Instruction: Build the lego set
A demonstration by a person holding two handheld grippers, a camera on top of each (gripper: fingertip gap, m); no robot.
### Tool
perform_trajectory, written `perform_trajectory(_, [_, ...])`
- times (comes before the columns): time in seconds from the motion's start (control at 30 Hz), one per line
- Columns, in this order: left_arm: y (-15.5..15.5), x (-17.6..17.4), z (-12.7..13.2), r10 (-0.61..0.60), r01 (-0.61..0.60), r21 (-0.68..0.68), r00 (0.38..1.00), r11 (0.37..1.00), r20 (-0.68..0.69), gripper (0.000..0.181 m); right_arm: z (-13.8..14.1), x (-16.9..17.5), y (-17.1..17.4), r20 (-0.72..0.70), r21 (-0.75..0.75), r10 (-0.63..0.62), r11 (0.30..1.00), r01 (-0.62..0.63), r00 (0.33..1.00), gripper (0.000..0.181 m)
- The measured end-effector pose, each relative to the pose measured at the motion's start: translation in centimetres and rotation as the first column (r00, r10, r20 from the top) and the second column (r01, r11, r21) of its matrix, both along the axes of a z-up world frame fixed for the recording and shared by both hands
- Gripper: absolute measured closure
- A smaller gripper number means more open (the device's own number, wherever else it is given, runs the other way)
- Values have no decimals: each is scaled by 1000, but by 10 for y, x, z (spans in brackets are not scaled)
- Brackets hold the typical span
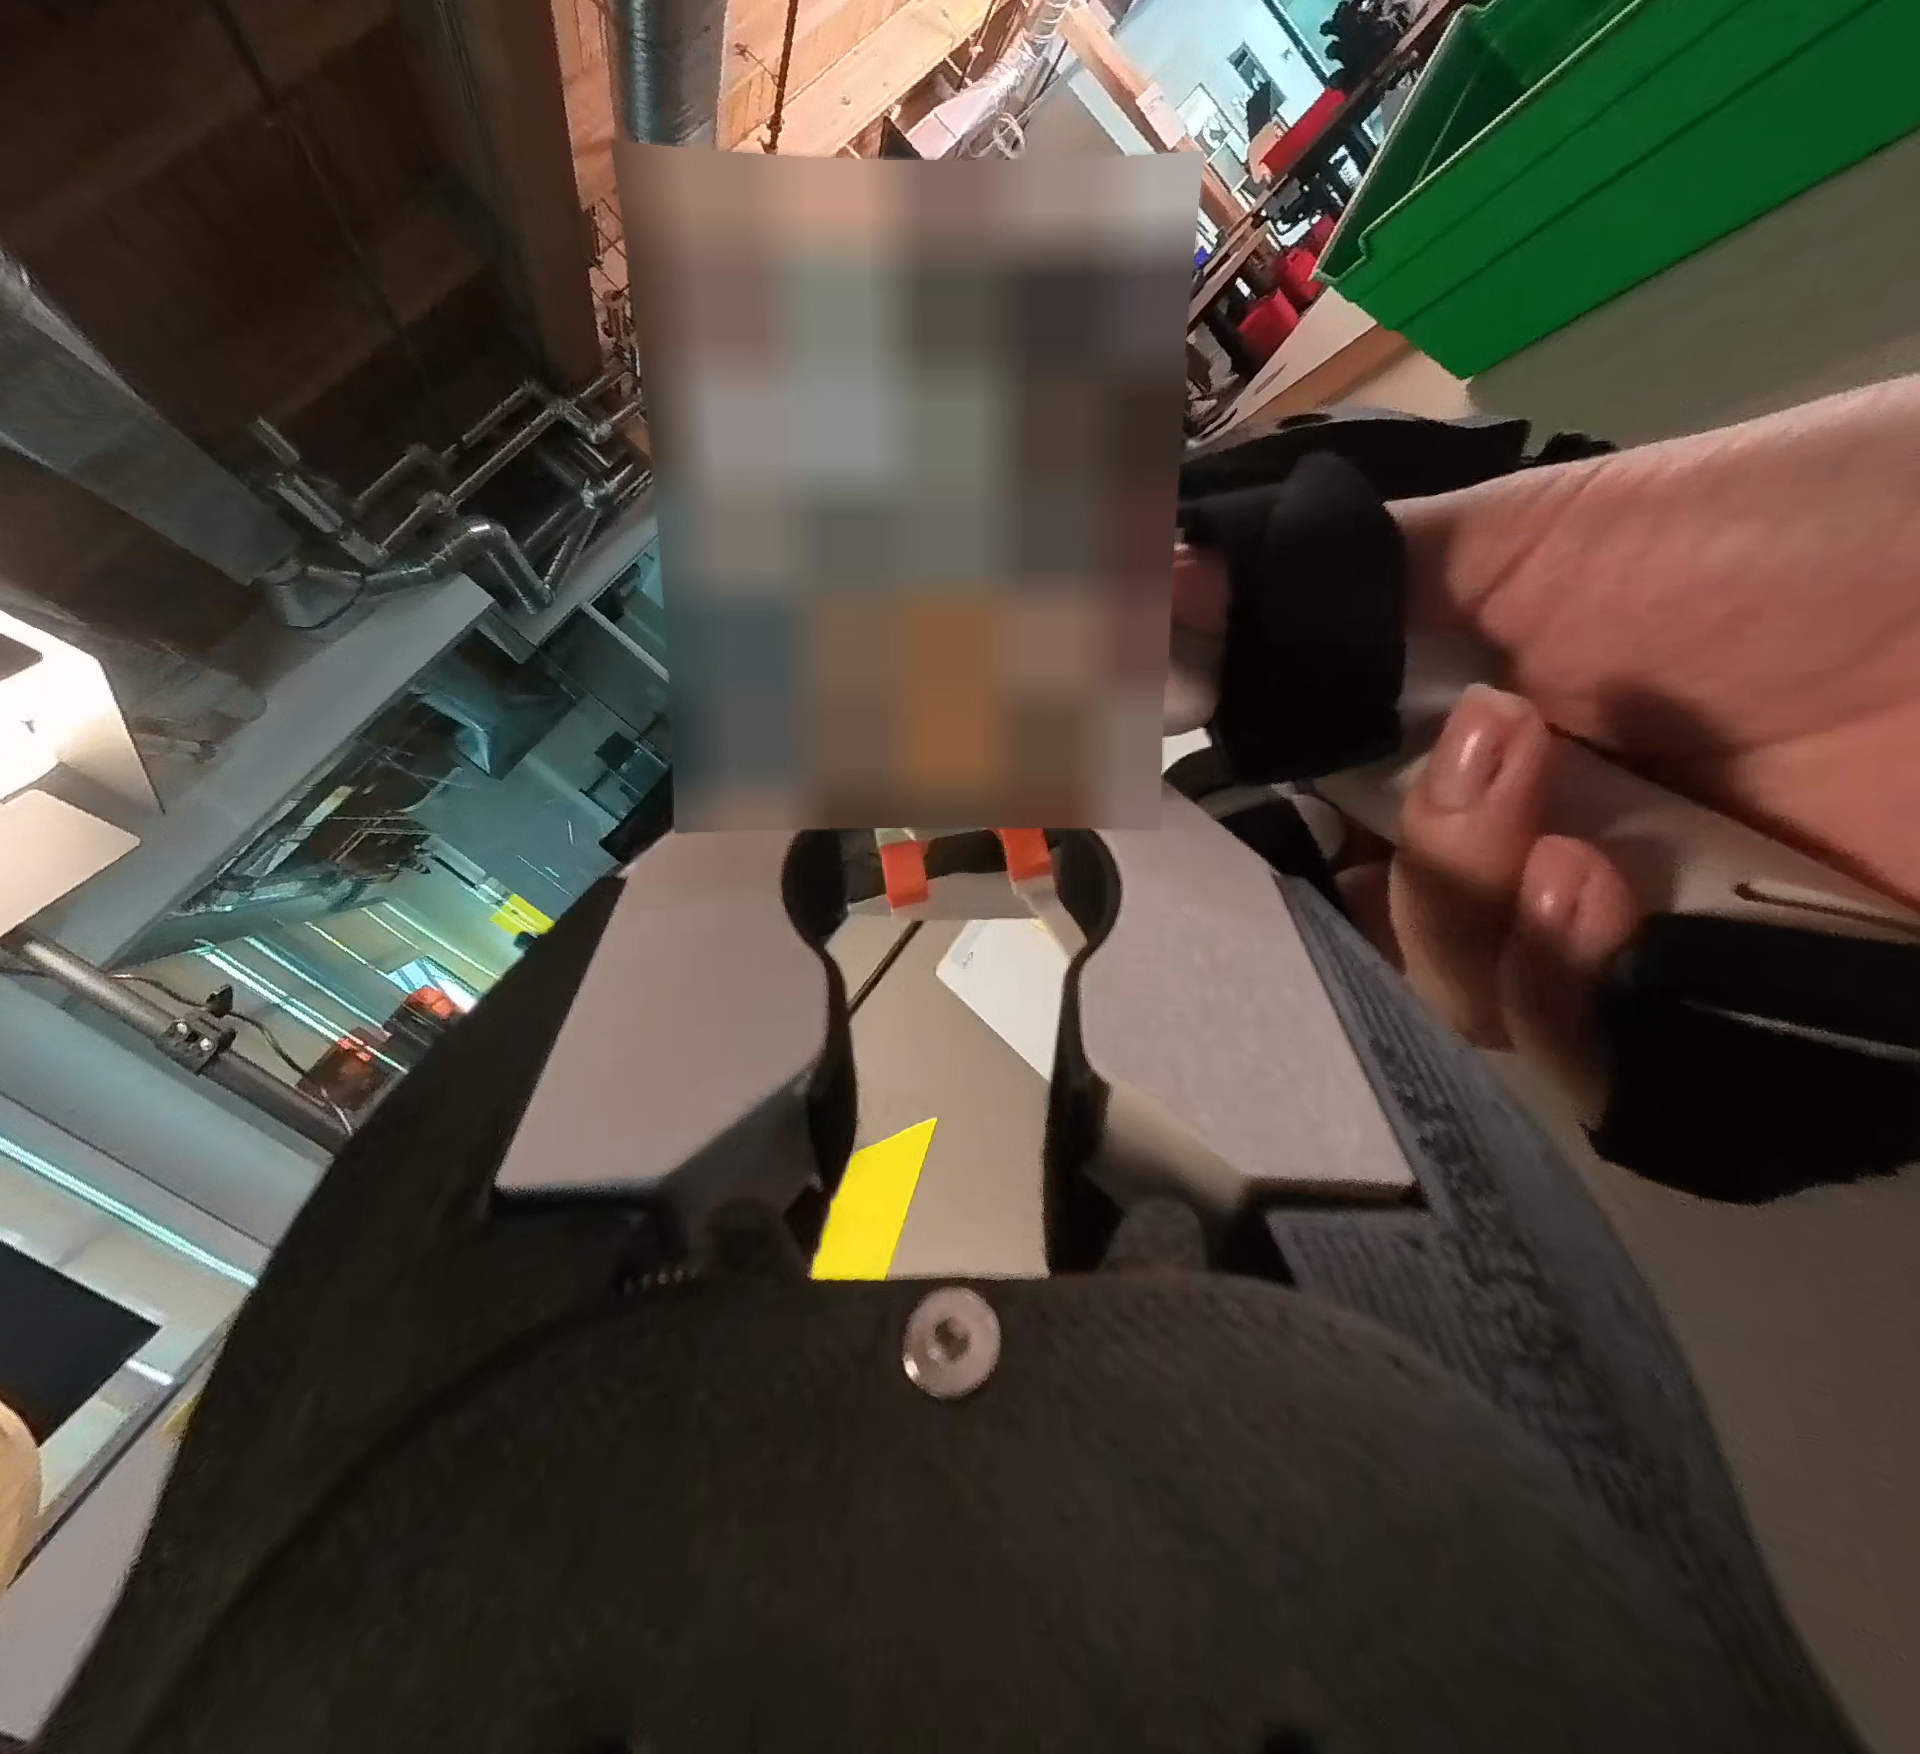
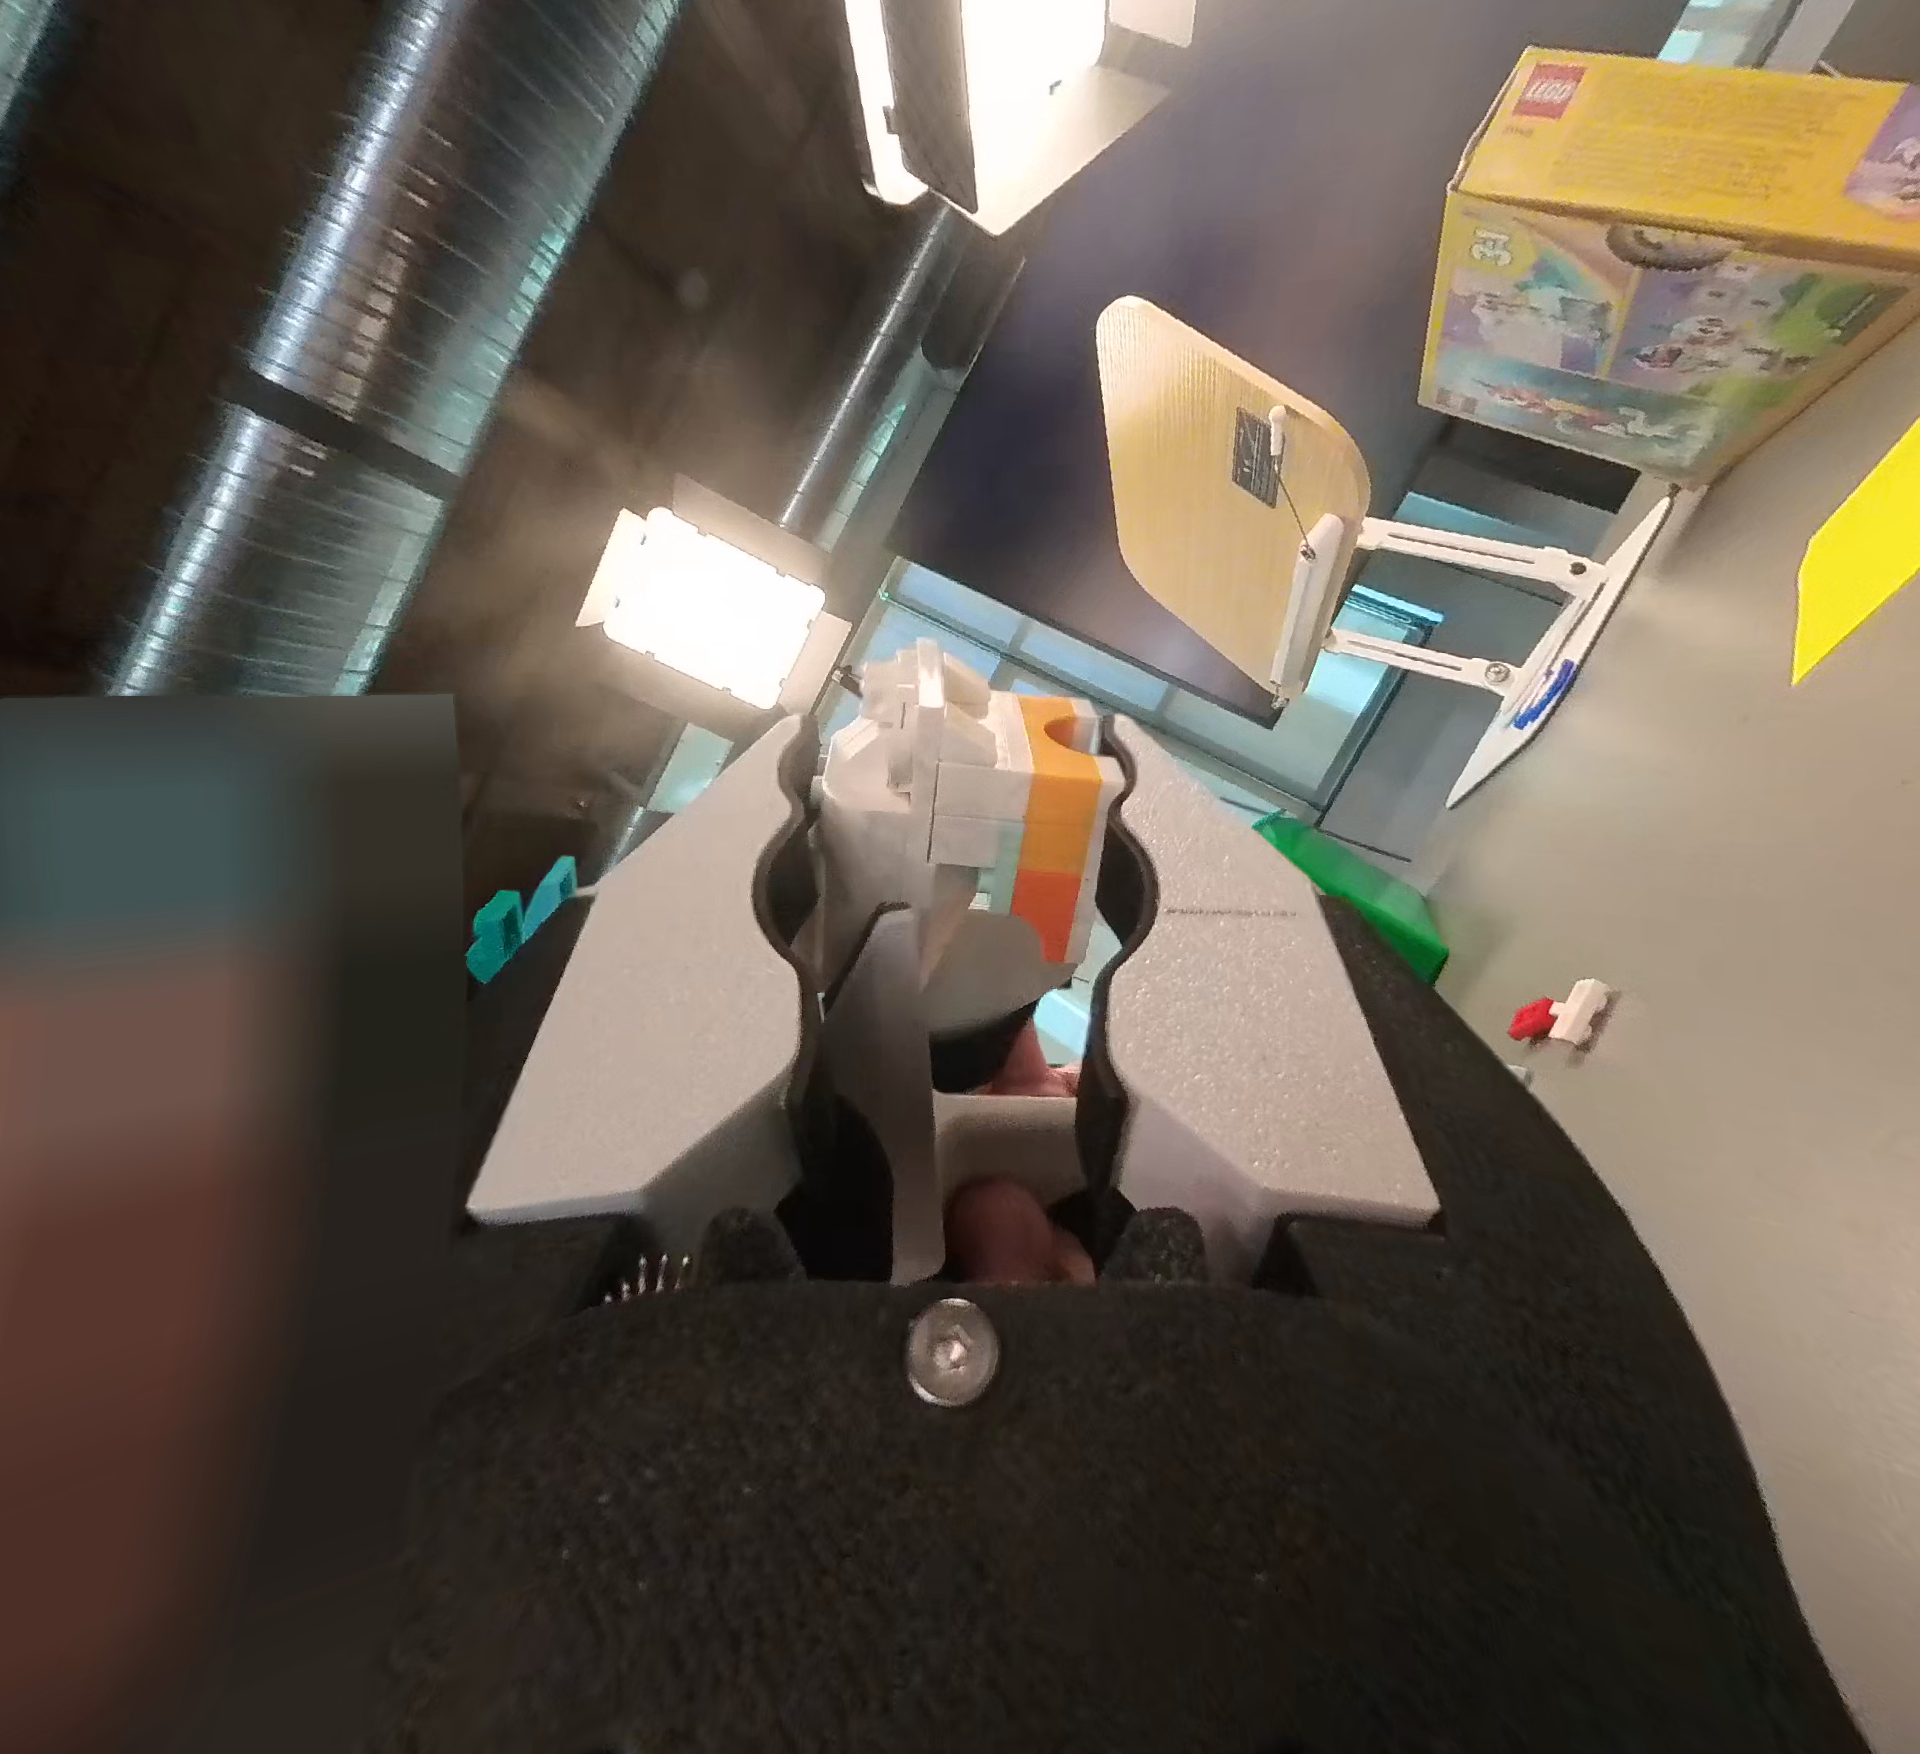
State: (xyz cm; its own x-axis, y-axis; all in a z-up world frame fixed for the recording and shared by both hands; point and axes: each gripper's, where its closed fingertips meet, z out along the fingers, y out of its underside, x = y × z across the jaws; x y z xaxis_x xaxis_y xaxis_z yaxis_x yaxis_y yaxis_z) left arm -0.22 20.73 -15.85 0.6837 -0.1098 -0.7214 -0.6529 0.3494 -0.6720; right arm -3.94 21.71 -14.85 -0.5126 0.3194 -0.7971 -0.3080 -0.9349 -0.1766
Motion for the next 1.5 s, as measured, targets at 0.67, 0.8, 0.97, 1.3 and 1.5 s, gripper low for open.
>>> perform_trajectory(0.67, [18, -116, -21, 15, 703, -336, 421, 627, 907, 146, -1, 25, 25, 248, 790, -693, 549, 272, 677, 89])
perform_trajectory(0.8, [27, -127, -49, 94, 553, -511, 613, 658, 784, 145, -5, 17, 16, 258, 842, -696, 502, 197, 670, 96])
perform_trajectory(0.97, [40, -148, -73, 197, 285, -636, 792, 718, 577, 146, -9, 13, 14, 262, 874, -713, 460, 153, 650, 100])
perform_trajectory(1.3, [60, -124, -86, 163, 229, -690, 876, 687, 454, 146, -15, 7, 10, 286, 878, -691, 467, 108, 664, 105])
perform_trajectory(1.5, [66, -117, -93, 151, 219, -720, 899, 659, 412, 145, -17, 8, 12, 292, 886, -698, 455, 91, 653, 107])
